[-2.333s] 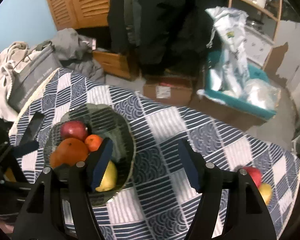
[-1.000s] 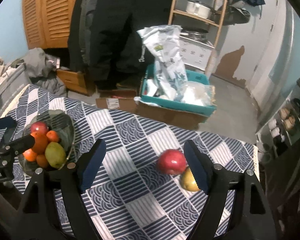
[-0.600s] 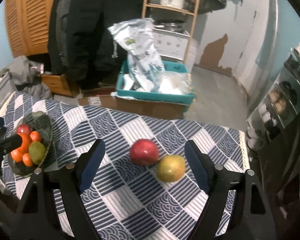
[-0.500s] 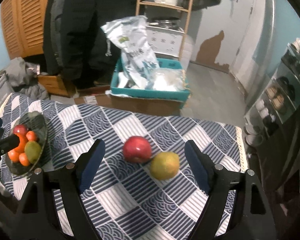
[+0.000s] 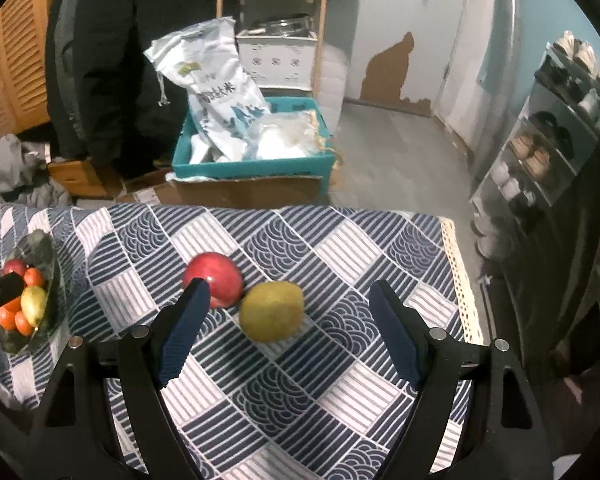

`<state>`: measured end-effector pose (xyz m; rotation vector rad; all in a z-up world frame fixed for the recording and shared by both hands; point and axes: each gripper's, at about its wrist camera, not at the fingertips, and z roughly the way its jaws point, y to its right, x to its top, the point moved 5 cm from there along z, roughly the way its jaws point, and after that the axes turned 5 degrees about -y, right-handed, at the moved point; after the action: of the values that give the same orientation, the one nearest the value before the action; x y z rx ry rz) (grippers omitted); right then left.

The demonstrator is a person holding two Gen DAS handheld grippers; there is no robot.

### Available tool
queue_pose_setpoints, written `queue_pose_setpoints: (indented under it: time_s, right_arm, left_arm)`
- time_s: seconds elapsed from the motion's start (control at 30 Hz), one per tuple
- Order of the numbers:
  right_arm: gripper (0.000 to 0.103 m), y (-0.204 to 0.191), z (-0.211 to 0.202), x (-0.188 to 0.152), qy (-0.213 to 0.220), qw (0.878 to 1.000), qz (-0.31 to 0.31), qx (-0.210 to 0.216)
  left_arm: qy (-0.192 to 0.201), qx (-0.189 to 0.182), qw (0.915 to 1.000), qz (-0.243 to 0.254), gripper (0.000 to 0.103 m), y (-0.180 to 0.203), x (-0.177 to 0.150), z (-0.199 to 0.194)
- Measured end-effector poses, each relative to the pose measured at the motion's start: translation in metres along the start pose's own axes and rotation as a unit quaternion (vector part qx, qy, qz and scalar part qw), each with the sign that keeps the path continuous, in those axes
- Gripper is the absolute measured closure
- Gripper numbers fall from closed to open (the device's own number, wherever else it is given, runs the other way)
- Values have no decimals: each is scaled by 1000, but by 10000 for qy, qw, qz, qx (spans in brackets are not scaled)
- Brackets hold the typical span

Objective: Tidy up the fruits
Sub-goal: 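Move the right tool to the pear while the left tool approaches the red apple, then grasp the yellow-green pear with the right tool while the left tool grasps the red apple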

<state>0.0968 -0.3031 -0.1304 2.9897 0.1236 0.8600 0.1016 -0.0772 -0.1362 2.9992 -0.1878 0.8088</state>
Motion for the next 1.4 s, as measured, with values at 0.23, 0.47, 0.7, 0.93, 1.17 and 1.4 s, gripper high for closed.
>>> queue_pose_setpoints:
  time_s: [0.23, 0.47, 0.7, 0.93, 1.17, 1.4]
  right_arm:
    - [22, 7, 32, -11, -381, 9992, 59, 87]
    - [22, 1, 69, -18, -747, 9971, -19, 150]
    - [22, -5, 107, -26, -1167, 9929, -12, 243]
    - [22, -12, 133, -32, -1454, 9890, -110, 259]
    - [22, -20, 155, -36, -1646, 9857, -236, 277]
    - [22, -21, 173, -39, -1810, 9827, -226, 306]
  left_arm:
    - [-178, 63, 9997, 161, 16, 17, 2, 25]
    - [-399, 75, 9990, 165, 15, 18, -1, 53]
    - [-621, 101, 9979, 124, 15, 15, -3, 87]
    - [-776, 134, 9968, 107, 16, 15, -3, 110]
    - [-866, 84, 9962, 87, 16, 16, -2, 129]
    - [-886, 7, 9960, 121, 16, 21, 1, 138]
